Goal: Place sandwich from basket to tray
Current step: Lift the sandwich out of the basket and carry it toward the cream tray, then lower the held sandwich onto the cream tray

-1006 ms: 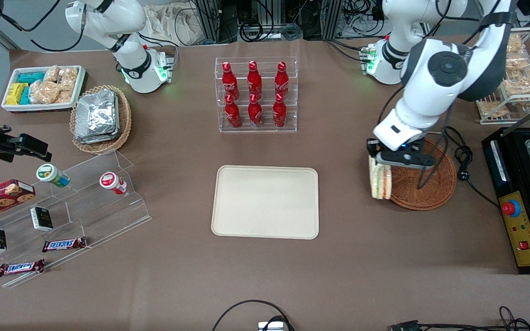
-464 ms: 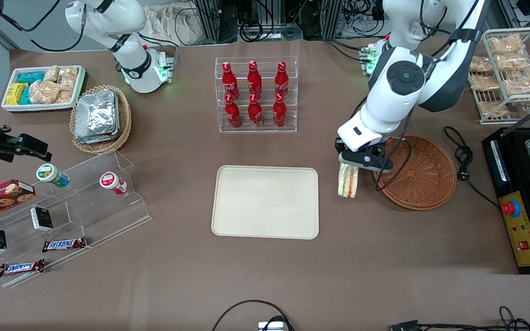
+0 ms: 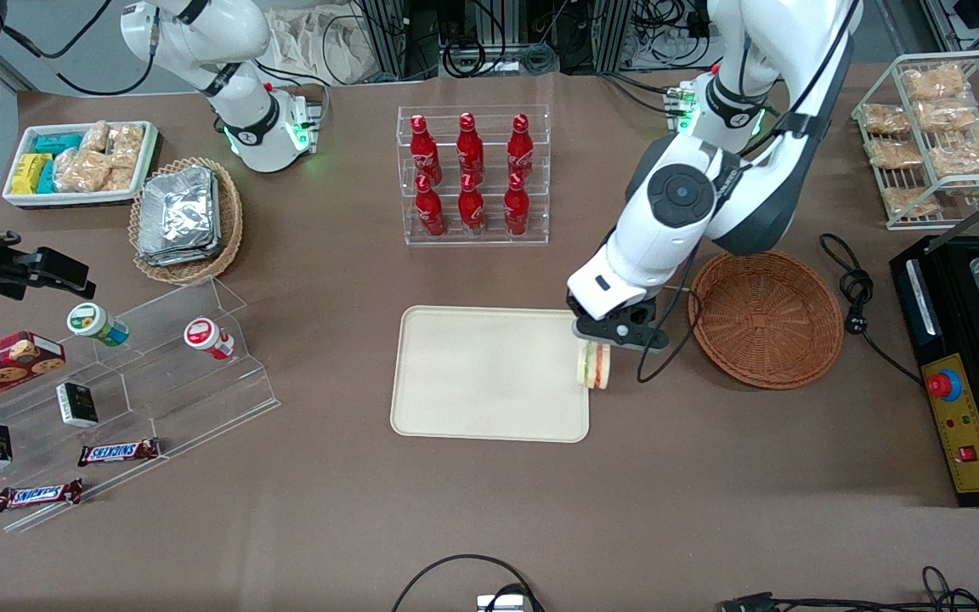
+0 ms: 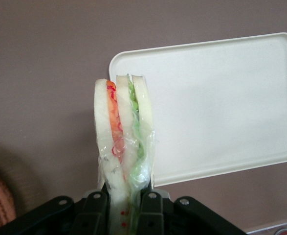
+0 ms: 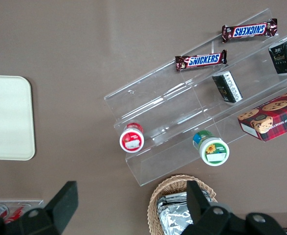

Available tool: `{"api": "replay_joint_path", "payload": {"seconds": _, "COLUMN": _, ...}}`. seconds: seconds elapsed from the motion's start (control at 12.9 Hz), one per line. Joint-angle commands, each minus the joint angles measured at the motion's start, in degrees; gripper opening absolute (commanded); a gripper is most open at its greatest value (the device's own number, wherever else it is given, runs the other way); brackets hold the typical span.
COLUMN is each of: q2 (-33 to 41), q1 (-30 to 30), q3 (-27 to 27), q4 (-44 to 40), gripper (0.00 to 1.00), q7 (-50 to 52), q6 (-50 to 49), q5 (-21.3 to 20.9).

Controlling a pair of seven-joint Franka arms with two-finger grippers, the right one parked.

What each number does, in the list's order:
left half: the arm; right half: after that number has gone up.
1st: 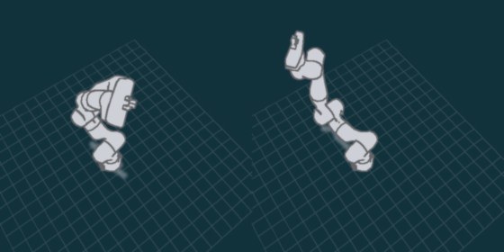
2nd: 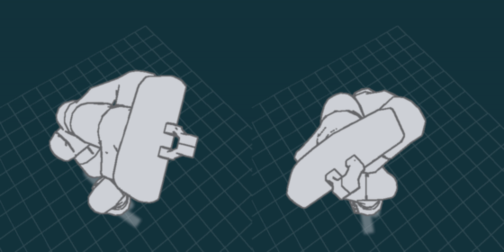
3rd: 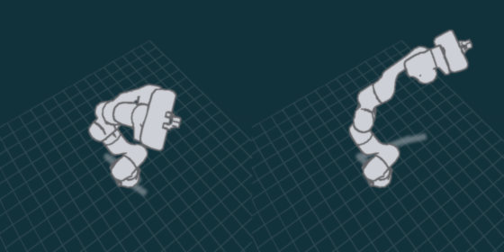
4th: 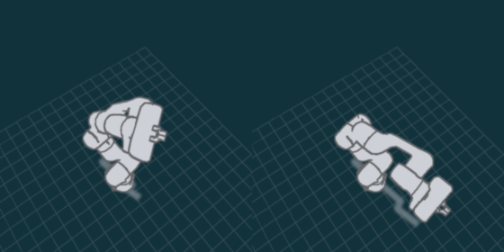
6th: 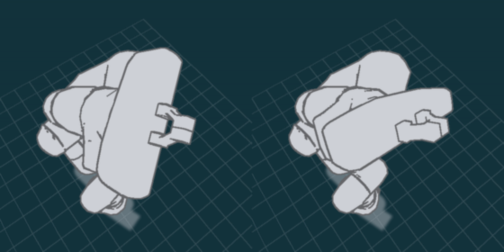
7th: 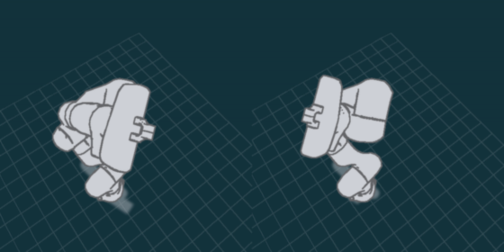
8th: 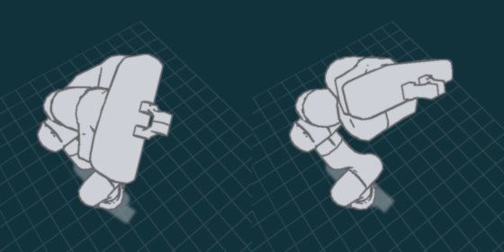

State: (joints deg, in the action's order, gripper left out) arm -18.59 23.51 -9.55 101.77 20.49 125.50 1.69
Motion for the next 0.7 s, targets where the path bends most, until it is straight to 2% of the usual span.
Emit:
{"api": "replay_joint_path", "payload": {"seconds": 0.0, "q2": -5.83, "q1": 1.88, "q3": 0.5, "q4": -6.66, "gripper": 0.23, "q7": 2.36, "q6": -0.52, "q5": -0.46}}
{"api": "replay_joint_path", "payload": {"seconds": 0.62, "q2": -15.07, "q1": 3.73, "q3": 0.58, "q4": -13.0, "gripper": 0.24, "q7": 5.79, "q6": 0.53, "q5": -0.37}}
